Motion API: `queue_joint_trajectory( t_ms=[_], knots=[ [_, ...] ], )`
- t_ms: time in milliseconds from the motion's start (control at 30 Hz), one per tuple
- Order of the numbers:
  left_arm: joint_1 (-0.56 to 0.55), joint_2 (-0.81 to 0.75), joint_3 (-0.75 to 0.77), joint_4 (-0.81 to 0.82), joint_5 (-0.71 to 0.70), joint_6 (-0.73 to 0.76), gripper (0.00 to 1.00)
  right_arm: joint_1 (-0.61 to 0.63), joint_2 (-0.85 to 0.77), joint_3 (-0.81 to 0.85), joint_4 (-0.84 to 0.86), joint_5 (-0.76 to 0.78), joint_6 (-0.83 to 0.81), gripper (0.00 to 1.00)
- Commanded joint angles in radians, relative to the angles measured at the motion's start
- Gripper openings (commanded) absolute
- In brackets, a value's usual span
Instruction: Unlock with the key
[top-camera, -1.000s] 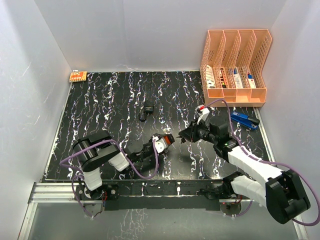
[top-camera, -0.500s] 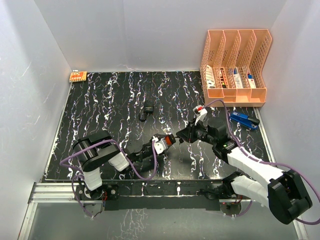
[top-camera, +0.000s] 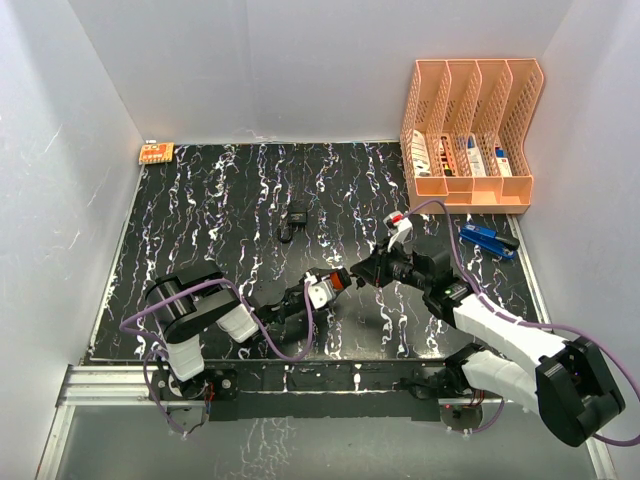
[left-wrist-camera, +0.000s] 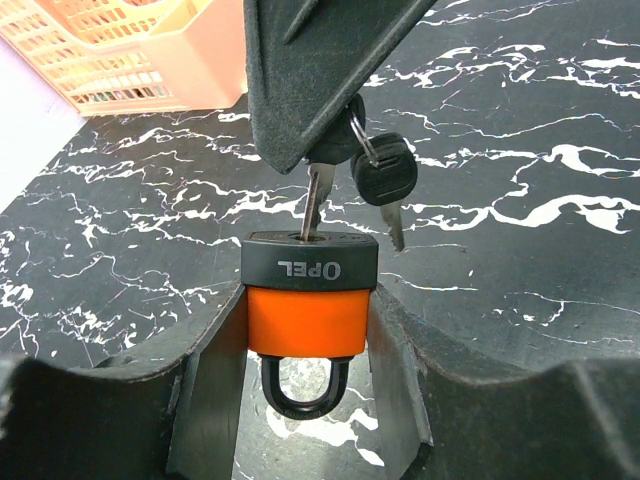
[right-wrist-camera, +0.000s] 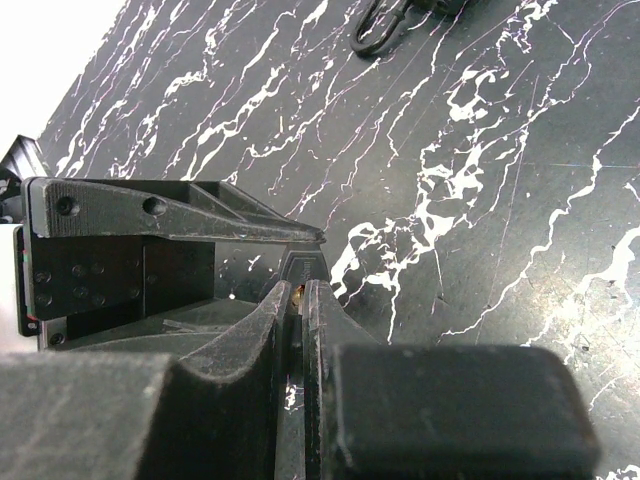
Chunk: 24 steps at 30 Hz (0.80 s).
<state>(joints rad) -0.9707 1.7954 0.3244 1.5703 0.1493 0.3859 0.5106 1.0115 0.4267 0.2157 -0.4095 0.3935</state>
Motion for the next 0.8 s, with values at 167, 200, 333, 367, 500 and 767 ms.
queue_joint_trajectory(
  t_ms=[167,200,333,367,500,767],
  knots=[
    [0.004,-0.053,-0.003,0.116,0.052,0.03,0.0,0.009,0.021,0.0,0.07,0.018,0.002,0.0],
    [0.004,-0.055,-0.004,0.115,0.054,0.034,0.0,0.009,0.025,0.001,0.07,0.016,0.004,0.0],
    [0.004,-0.062,0.01,0.103,0.056,0.044,0.0,0.009,0.041,0.01,0.07,0.004,0.01,0.0],
    [0.004,-0.062,0.015,0.102,0.056,0.047,0.0,0.009,0.044,0.013,0.071,0.0,0.012,0.0],
    [0.004,-0.069,0.04,0.095,0.059,0.057,0.0,0.01,0.058,0.023,0.071,-0.008,0.021,0.0],
    [0.003,-0.087,0.073,0.112,0.039,0.071,0.0,0.011,0.087,0.045,0.061,0.0,0.069,0.0]
  ],
)
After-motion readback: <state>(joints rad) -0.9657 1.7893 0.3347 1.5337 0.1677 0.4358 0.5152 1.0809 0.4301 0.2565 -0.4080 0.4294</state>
